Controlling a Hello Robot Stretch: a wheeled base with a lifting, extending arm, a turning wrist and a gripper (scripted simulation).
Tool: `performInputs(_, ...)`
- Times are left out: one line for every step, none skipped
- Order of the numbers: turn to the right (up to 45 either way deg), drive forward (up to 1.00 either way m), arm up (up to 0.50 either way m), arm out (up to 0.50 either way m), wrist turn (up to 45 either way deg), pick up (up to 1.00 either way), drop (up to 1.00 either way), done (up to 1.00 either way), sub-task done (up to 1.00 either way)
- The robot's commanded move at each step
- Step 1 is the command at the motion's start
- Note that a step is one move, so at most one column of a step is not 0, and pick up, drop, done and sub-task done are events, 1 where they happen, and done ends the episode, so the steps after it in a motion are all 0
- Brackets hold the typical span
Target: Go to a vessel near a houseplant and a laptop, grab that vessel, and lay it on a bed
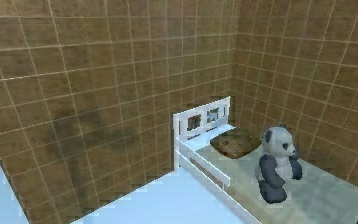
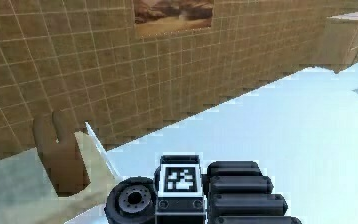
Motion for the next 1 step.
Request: performInputs(0.0,0.75,0.0,0.0,0.0,0.0,0.0,0.0,0.0)
